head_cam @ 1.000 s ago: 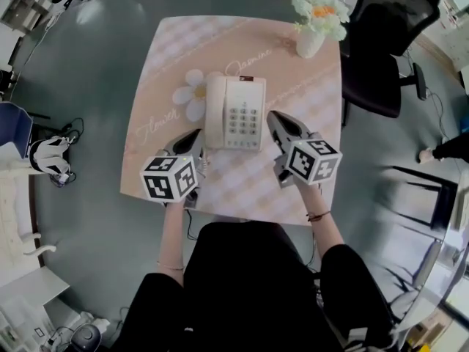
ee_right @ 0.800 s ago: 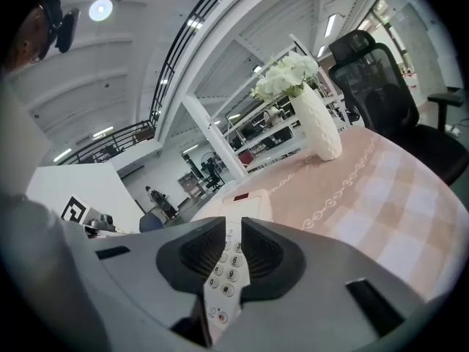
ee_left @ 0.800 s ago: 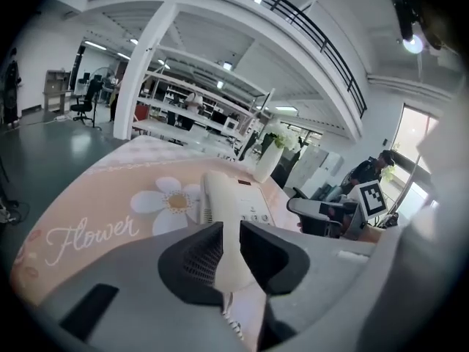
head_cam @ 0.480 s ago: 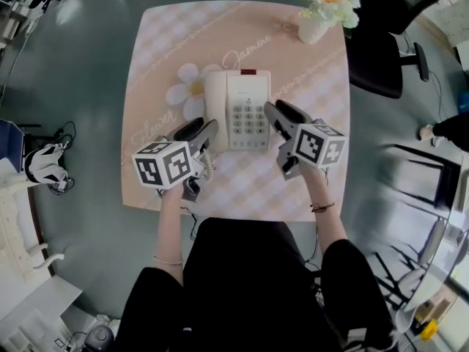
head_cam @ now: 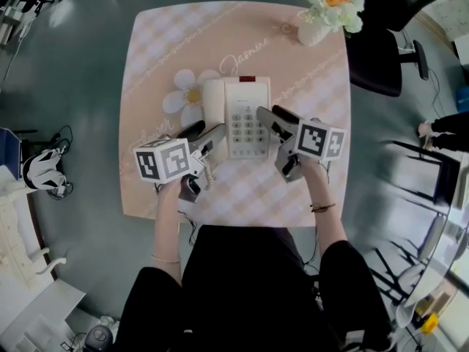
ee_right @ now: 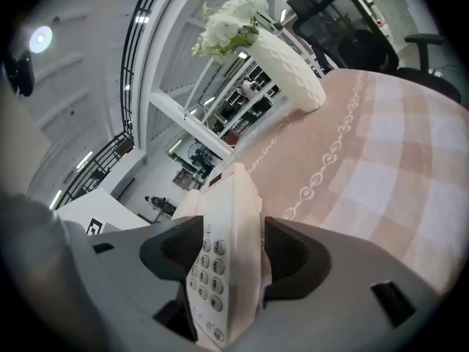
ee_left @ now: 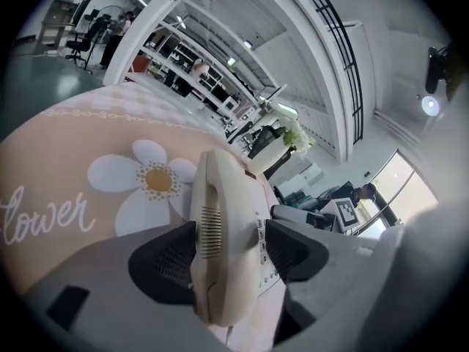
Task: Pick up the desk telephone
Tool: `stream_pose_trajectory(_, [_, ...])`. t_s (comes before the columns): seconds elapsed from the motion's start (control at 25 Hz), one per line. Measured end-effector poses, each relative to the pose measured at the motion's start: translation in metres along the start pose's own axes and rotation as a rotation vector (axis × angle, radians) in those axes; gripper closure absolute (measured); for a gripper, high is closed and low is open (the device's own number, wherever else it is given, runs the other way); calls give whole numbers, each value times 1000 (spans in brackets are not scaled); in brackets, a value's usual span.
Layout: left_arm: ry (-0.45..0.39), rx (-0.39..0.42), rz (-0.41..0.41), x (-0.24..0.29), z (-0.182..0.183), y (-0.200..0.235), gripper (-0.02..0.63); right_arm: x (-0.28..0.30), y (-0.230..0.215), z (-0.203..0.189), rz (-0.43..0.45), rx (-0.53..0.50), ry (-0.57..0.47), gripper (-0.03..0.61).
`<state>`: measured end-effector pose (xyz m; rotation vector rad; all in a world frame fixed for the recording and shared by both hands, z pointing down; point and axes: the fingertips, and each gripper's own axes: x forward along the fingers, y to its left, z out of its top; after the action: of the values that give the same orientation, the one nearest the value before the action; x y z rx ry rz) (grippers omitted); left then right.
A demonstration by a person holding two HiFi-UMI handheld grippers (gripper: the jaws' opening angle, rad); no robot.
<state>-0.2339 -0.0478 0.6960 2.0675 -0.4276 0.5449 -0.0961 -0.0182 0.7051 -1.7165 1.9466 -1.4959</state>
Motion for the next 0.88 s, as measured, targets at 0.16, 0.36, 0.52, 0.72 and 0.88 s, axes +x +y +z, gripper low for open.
stream_pose_trajectory(0.16, [28,-23,-6,7,0,6,320,8,-4,-5,3,37,56,337])
stream_pose_trajectory(0.36, [62,-52,-45,12,-1,3,313,16,-5,-12,16,76,123,330])
stream_pose_trajectory(0.52, [81,-69,-82,15,-3,2,309,21,-4,-18,7,71,188,324])
stream_pose_trajectory(0.72, [88,-66,-99,16,-3,2,302,24,-1,-20,31,87,214,332])
stream_pose_trajectory(0.88, [84,-61,-94,16,-3,1,302,24,0,-20,29,79,211,333])
